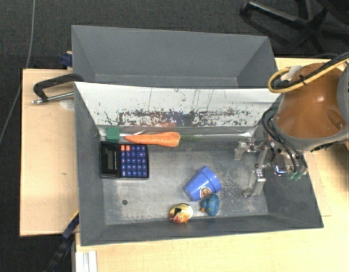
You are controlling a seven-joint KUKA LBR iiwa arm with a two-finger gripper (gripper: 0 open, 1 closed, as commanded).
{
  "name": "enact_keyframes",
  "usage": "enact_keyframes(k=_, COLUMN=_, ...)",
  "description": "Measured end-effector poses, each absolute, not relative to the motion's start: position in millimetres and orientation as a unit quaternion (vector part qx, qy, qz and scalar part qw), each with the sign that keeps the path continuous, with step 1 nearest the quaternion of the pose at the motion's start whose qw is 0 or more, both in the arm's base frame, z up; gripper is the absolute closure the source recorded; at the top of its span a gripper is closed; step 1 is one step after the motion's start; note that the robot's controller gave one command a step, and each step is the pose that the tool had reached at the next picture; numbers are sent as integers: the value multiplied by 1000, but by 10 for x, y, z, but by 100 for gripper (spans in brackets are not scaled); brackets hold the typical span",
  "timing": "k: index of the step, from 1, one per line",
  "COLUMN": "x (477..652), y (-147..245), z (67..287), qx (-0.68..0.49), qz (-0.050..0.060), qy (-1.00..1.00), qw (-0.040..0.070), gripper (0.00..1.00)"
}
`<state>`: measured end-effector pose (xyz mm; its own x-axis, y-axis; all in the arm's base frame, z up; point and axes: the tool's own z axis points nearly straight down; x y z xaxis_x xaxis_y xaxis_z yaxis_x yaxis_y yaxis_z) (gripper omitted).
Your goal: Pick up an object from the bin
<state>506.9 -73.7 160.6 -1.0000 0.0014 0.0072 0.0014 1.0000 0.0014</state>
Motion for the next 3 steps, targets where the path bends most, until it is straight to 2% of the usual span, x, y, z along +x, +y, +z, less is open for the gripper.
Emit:
enact_keyframes(k=1, x=5088, y=-734, z=1652, qx=0, qz=0, qy=-1000, qw=-1, gripper=0)
enact_keyframes(k=2, x=5418, y=-459, z=1156, qx=6, qz=0, qy=-1000, qw=-2, gripper=0)
enact_keyframes(k=3, x=5276, y=-245, z=801, qx=87, qz=0, qy=-996, qw=-3, gripper=0)
